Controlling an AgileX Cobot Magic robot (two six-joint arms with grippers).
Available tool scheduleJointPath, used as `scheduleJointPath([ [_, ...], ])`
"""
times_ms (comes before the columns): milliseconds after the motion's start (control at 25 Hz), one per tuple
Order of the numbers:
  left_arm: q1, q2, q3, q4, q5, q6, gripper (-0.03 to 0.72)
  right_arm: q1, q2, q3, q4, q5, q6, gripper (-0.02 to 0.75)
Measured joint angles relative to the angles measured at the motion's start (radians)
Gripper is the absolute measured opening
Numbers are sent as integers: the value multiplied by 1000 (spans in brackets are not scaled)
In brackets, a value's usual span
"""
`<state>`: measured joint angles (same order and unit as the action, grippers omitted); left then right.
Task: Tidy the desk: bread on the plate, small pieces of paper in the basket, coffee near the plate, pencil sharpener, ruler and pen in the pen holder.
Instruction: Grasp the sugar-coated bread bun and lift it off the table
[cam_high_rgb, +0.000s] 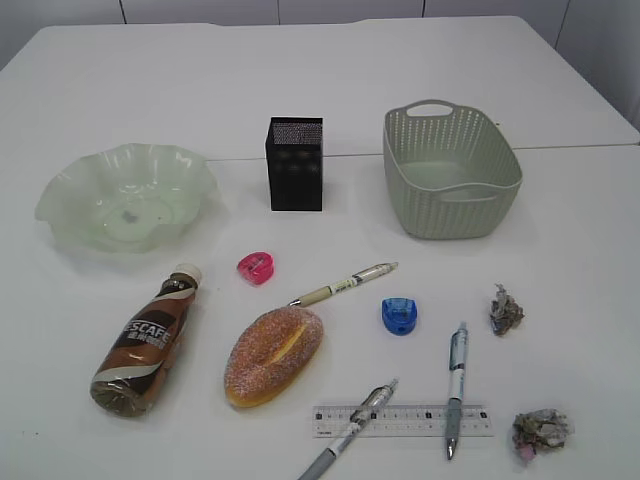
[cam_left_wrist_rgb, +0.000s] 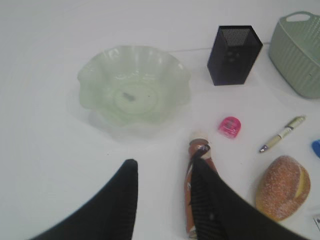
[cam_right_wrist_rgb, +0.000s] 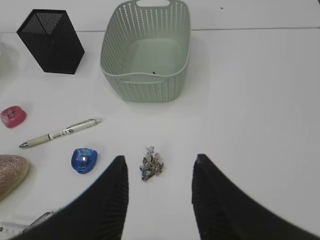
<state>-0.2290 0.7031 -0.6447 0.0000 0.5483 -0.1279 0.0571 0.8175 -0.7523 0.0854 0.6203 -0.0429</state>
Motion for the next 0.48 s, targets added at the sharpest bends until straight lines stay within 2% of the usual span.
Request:
scheduleJointPath([
  [120,-59,113,-82,-20,47,81,266,0,42,-26,-2,19,0,314],
  [240,-89,260,-181,-49,114,155,266,0,90,-43,-3,59,0,313],
  [360,-96,433,-287,-139,173,248,266,0,154,-60,-5,121,0,313],
  [480,-113,605,-387,-267,251,415,266,0,218,-84,-5,174,0,313],
])
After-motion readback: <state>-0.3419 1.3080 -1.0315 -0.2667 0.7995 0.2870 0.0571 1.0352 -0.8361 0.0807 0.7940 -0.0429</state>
